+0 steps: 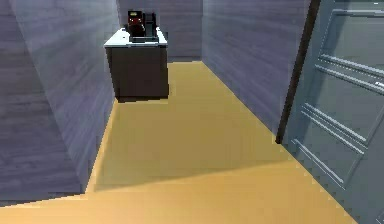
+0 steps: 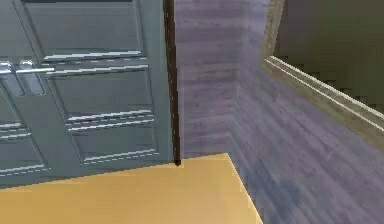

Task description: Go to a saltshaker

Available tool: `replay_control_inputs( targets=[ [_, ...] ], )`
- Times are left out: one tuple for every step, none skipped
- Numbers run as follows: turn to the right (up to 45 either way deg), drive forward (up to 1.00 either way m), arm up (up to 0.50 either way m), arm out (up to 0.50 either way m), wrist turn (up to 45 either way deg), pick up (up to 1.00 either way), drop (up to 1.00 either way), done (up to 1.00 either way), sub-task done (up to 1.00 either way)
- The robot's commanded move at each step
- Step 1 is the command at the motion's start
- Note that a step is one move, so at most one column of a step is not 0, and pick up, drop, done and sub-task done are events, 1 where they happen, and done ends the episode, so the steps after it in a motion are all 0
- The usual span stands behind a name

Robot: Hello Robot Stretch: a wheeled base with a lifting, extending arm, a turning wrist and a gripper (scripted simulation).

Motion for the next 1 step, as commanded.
replay_control_inputs(
  targets=[
    [3.0, 0.0, 0.0, 0.0, 0.0, 0.0, 0.0, 0.0, 0.0]
  ],
)
